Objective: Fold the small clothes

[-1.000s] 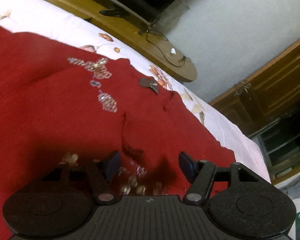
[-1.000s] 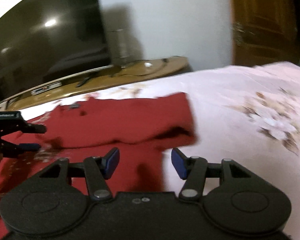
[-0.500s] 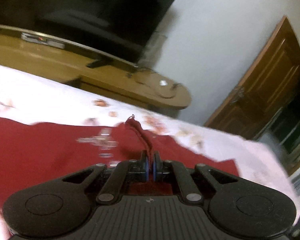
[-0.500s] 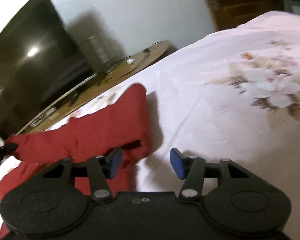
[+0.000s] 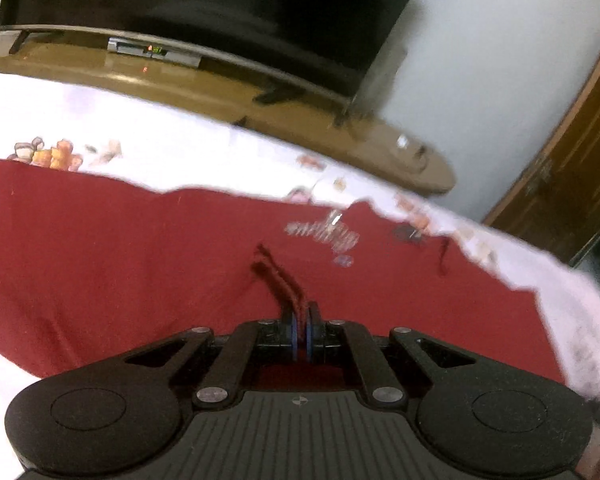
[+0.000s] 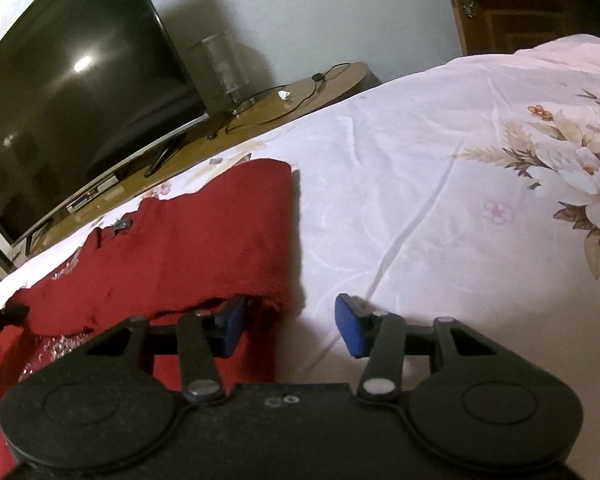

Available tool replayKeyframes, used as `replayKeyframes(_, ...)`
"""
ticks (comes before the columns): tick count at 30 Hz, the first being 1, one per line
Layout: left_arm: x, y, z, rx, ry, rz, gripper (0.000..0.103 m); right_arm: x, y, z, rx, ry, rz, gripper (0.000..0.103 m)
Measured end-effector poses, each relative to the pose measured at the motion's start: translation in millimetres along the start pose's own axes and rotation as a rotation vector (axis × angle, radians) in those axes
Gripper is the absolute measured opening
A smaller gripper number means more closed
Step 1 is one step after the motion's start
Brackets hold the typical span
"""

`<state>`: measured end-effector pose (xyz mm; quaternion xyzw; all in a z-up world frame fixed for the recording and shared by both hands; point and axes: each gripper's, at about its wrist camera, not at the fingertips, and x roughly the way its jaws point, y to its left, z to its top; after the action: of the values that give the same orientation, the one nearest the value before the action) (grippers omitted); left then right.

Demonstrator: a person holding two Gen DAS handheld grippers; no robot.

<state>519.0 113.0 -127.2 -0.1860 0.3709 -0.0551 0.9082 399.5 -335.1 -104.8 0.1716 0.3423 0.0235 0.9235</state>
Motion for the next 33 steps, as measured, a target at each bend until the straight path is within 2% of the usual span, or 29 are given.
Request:
replayKeyframes(5, 2.0, 6.5, -5.0, -0.031, -0.011, -0.01, 0.003, -18.5, 0.3, 9.7, -0.002, -0.085, 0.066, 0.052)
replayKeyframes(9, -4.4, 8.3, -5.2, -0.043, -0.036, -0.012, 0.003, 3.9, -4.4, 17.8, 0.027, -0.04, 0.073, 0.047)
replayKeyframes(11, 1.8, 8.2, -9.3, -0.022, -0.01, 0.01, 0.003, 15.7, -7.6, 17.3, 0.028, -0.015, 0.045, 0.04)
replayKeyframes(16, -0.7, 9.4, -9.6, -0.008, -0.021, 0.001, 0.004, 20.4, 3.9, 12.4, -0.079, 0.002, -0.008, 0.039)
replayKeyframes(18, -9.7, 8.1, -8.9, 0.011, -0.052, 0.037, 0.004, 17.6, 2.9, 15.8, -0.077, 0.008, 0.001, 0.042)
replayKeyframes(20, -27.8, 9.4, -5.7, 0.009, -0.138, 0.077, 0.004, 10.2, 3.9, 23.0, -0.093, -0.036, 0.013, 0.043)
replayKeyframes(22, -36.9, 4.5, 3.5, 0.011, -0.2, 0.055, 0.004, 8.5, 6.5, 35.1, -0.121, -0.079, 0.009, 0.04)
replayKeyframes(25, -17.5, -26.3, 18.0, 0.084, -0.165, -0.042, 0.004, 25.9, 12.9, 55.7, -0.147, -0.1, 0.005, 0.008)
replayKeyframes(27, 9.7, -52.4, 18.2, 0.166, -0.105, -0.087, 0.004, 45.2, 23.2, 68.3, -0.183, -0.1, 0.005, 0.008)
replayKeyframes(28, 22.3, -60.9, 15.5, 0.204, -0.083, -0.078, 0.004, 55.9, 28.3, 73.6, -0.201, -0.096, 0.008, 0.011)
replayKeyframes(30, 51.3, -66.0, 7.4, 0.257, -0.017, 0.003, 0.003, 83.0, 38.0, 81.0, -0.254, -0.054, -0.008, 0.02)
replayKeyframes(31, 53.6, -59.6, 1.3, 0.263, -0.053, -0.003, 0.003, 95.2, 40.5, 80.0, -0.283, -0.01, -0.033, 0.019)
replayKeyframes(32, 51.1, -51.7, -0.4, 0.22, -0.067, -0.003, 0.003, 108.4, 39.7, 79.0, -0.312, 0.026, -0.072, 0.018)
replayKeyframes(33, 45.5, -48.4, 1.5, 0.183, -0.066, 0.003, 0.003, 109.0, 37.6, 78.6, -0.323, 0.006, -0.073, 0.018)
